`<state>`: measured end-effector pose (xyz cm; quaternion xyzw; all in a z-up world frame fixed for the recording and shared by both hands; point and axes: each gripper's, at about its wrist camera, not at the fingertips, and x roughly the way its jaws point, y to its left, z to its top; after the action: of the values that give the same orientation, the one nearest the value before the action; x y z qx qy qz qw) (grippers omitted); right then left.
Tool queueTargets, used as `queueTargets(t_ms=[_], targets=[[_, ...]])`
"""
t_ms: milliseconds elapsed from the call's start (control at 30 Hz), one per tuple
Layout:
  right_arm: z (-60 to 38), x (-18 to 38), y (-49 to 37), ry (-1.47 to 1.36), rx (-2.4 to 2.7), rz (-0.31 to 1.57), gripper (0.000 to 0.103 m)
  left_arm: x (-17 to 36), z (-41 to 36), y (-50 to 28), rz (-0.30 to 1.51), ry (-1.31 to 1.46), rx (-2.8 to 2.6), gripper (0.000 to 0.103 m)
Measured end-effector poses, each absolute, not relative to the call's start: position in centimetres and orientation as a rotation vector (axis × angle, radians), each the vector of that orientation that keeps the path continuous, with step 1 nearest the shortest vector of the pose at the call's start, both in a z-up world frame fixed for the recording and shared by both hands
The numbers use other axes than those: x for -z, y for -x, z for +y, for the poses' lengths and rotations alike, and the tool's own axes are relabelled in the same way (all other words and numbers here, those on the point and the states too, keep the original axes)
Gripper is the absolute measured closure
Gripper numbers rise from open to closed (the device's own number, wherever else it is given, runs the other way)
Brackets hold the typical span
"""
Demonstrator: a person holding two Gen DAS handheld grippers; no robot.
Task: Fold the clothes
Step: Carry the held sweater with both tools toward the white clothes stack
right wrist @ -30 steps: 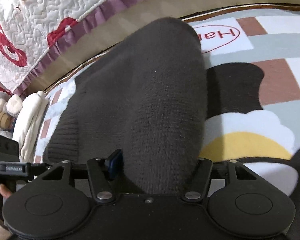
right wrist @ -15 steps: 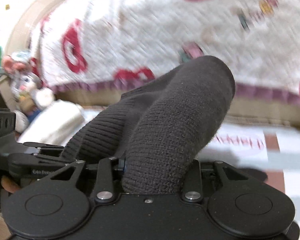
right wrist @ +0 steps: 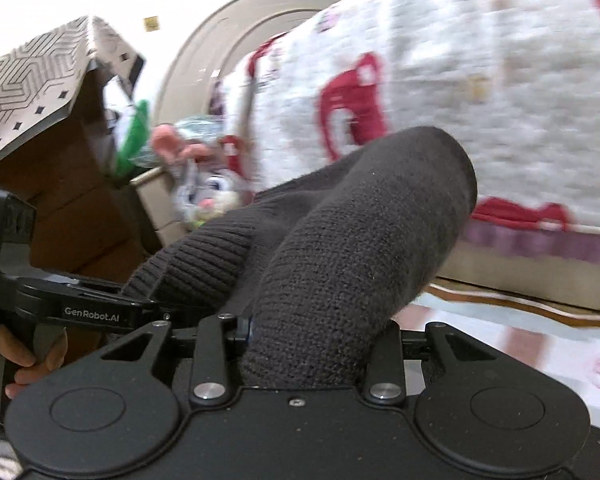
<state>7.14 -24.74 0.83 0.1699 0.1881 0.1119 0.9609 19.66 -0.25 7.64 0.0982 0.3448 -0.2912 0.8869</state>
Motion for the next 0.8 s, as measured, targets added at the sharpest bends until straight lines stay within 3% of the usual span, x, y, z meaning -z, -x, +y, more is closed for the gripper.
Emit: queueTargets(t_ms=[133,233,367,500,800], targets=[[-22.1,-1.0,-13.5,-0.448,-0.289,0.353,0.062,-9.7,0.1,-26.3,0.691,-0.311,0.513,0.071],[-21.6,0.2,-18.8,-0.584,-0.306,0.332,0.060,-8.4,-0.9,-32.6,0.727,-0.409,0.479,0.068],[-20.6,6.3,-26.9,-0.798,-0.261,0.444,0.050,-0.2,-1.9,-40.6,0.896,-0.479,0.381,0.066],[-18.0,11.9,-32.2,-0.744,-0.176,0.649,0.045,6.2,-1.5,-43.7,0.942,-0.486,0.272,0.060],[-20.4,14.4,-25.8,-1.010,-0.266,0.576,0.034,4.9,1.0,-43.0,0.940,-0.386,0.332,0.060]])
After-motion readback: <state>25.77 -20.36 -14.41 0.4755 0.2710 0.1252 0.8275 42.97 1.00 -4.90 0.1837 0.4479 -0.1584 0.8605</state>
